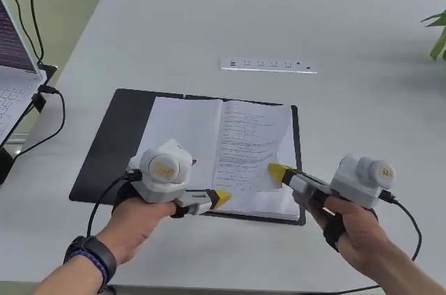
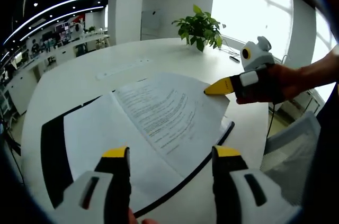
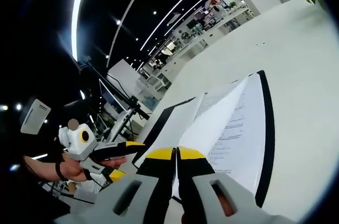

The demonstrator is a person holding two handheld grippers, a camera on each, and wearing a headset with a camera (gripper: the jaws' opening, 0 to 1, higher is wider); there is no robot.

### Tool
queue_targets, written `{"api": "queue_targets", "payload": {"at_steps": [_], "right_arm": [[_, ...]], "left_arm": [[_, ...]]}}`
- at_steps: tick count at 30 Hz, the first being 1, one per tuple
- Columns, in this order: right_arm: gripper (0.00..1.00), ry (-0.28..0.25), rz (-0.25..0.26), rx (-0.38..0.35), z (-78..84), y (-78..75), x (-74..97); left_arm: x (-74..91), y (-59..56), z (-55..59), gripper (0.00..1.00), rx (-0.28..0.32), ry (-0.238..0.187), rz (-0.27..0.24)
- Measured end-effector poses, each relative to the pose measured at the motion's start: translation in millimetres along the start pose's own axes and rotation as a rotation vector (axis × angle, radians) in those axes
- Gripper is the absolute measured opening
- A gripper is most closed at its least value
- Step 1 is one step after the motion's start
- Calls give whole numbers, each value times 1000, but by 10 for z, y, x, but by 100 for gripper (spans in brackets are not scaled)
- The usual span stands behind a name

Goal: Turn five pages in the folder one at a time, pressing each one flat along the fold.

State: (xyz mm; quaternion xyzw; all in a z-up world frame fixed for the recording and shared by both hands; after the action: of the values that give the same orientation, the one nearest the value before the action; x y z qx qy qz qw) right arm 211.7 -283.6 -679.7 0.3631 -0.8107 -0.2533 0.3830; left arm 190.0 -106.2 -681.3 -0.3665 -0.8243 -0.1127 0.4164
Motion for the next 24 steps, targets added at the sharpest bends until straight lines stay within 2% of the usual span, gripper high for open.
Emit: {"api": "queue_targets", "payload": {"at_steps": [11,24], "right_arm": [[0,1,-31,56,-151,314,-280],[0,36,-84,93,-151,698,-697]], "left_arm": [[265,251,157,63,15,-20,-36],[547,454,325,63,37,-47,-69]]}}
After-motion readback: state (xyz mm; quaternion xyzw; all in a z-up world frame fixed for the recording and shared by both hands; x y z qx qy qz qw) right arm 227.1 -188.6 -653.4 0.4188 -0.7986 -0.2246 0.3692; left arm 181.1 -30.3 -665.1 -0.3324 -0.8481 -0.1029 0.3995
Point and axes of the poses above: the centre of the closed fingertips' face, and the gripper's own axes: x roughly backward along the fingers, y roughly to its left, z roughly out of its underside, the point moved 5 cm from there along x, roughly backward along the fingers, and after that the axes turned 14 degrees about y, right-handed, at the moved point
